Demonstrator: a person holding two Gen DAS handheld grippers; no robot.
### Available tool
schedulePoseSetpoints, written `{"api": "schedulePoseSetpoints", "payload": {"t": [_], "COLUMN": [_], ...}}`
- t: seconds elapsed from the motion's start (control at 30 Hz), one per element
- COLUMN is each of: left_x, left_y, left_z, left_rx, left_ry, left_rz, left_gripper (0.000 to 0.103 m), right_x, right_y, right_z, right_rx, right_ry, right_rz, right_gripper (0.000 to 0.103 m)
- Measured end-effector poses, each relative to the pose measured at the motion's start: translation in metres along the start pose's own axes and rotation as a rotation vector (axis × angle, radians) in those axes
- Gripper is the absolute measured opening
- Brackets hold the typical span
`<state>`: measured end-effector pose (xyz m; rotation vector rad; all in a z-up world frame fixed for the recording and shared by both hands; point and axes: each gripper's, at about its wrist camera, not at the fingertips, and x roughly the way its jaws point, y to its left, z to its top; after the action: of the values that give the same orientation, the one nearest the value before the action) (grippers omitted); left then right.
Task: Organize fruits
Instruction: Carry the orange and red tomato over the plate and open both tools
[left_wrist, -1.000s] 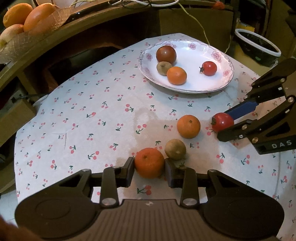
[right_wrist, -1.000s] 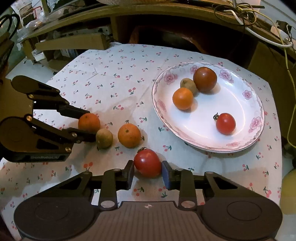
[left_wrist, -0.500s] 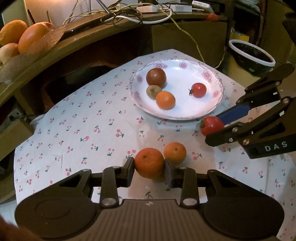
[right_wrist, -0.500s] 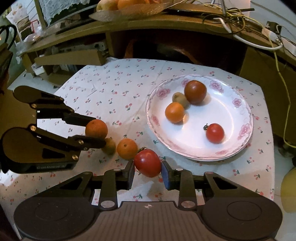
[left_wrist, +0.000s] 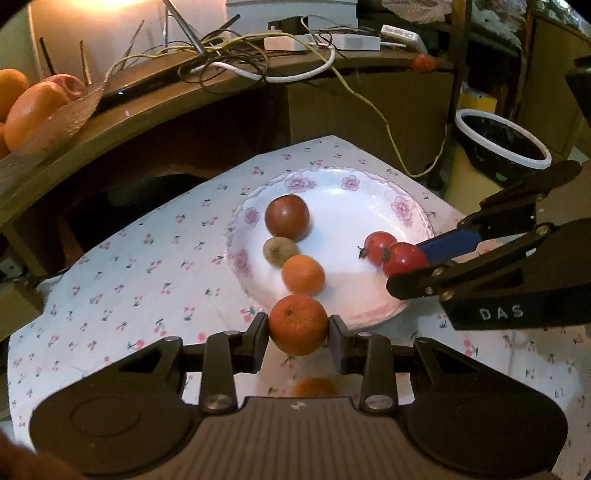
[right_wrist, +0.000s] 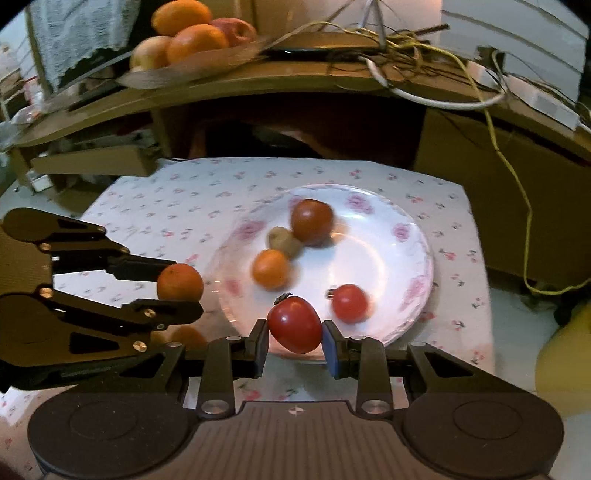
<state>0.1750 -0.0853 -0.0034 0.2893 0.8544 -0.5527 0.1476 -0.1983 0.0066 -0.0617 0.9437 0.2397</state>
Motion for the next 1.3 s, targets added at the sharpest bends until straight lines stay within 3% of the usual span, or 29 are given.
{"api": "schedulePoseSetpoints", "payload": {"t": [0.93, 1.3], "left_x": [0.033, 0.026], "left_y": [-0.008, -0.006], "left_z": [0.016, 0.018], "left_rx": [0.037, 0.029], "left_ry": [0.006, -0.004], "left_rz": [0.028, 0.03], "left_gripper": [0.039, 0.04], "right_x": [0.029, 0.022], "right_y": [-0.016, -0.021], "right_z": [0.003, 0.005], "right_rx": [0.005, 0.03], "right_ry": [0.012, -0.021], "right_rz": [-0.038, -0.042], "right_gripper": [0.033, 0.045]}}
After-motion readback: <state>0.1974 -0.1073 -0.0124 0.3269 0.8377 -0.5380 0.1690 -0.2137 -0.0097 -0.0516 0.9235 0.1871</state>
